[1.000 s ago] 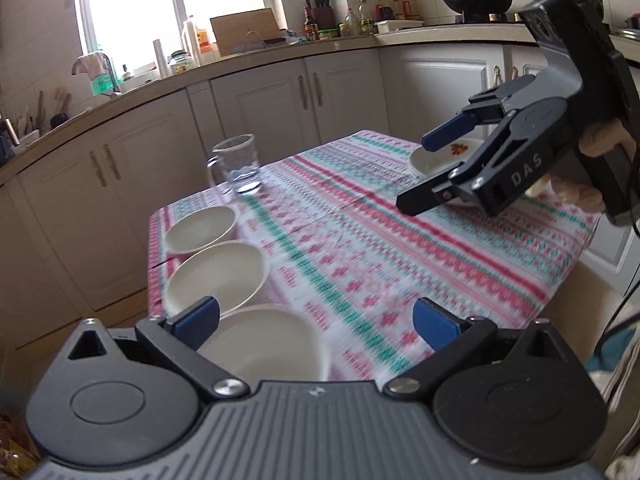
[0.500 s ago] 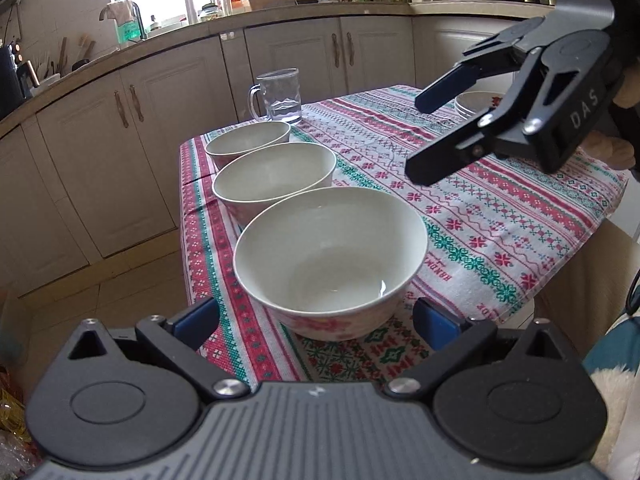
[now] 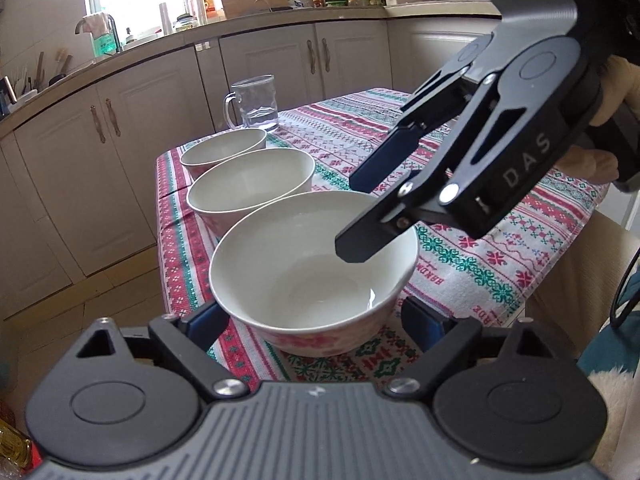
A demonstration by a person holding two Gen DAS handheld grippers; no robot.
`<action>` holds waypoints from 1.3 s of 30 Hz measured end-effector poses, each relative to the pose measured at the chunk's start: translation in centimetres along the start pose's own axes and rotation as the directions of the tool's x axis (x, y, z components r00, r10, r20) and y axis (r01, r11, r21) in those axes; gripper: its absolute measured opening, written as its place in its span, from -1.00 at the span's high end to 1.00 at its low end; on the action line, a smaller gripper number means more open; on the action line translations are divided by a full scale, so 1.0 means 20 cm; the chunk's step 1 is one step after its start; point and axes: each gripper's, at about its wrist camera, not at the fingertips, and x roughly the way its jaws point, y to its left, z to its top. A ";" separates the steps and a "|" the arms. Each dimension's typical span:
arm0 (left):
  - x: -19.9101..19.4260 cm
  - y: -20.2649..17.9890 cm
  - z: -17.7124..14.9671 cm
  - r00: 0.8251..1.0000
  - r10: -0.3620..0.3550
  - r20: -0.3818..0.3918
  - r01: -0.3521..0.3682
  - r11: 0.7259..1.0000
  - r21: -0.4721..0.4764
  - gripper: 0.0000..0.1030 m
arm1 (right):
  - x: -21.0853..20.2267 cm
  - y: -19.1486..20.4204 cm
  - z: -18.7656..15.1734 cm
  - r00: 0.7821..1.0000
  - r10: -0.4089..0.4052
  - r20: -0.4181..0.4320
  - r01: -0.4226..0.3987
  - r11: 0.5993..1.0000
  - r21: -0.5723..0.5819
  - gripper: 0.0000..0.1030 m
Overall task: Organize plates and bowls
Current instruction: 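Grasp the rim of a white pink-printed bowl with the right gripper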
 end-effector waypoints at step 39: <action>0.19 -0.23 0.29 0.991 -0.129 0.022 0.127 0.988 0.089 -0.77 | -0.25 -0.25 -0.17 0.996 -0.086 0.021 0.083 0.988 0.127 -0.29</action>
